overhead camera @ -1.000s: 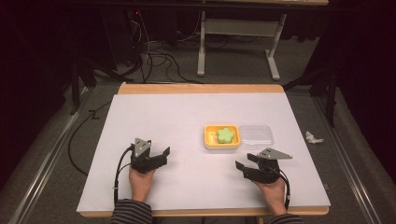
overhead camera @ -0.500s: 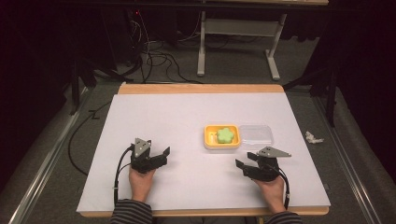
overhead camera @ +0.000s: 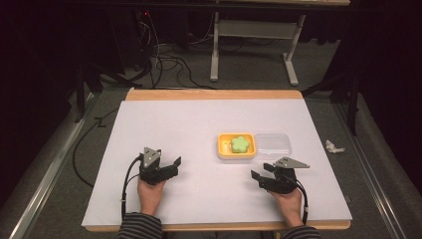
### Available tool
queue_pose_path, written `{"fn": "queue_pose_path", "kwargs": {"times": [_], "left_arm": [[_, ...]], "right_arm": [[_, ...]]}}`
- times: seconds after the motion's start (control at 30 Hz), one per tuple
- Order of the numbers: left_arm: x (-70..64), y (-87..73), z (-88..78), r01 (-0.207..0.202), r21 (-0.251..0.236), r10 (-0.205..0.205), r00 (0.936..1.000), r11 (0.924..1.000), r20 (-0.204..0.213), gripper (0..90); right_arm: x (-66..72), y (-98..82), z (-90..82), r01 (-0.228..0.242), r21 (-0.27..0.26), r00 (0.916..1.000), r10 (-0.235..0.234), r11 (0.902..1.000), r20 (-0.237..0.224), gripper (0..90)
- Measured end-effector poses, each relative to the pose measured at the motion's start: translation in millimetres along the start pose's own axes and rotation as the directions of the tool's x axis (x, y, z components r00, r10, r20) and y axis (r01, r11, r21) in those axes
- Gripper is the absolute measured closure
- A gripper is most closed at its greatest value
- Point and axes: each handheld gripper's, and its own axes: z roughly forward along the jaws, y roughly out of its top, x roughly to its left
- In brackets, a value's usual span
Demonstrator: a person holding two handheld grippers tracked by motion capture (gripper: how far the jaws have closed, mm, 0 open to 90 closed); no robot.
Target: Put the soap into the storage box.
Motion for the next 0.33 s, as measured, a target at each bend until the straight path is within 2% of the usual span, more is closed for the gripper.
{"fn": "queue_pose_path", "kwargs": {"times": [0.33], "left_arm": [[0.1,-0.2,-0.1,-0.005,0.0,0.005,1.0,1.0,0.0,18.2]], "right_arm": [[1.0,-2.2,0.8,0.016,0.0,0.9999,-0.016,0.9999,0.004,37.3]]}}
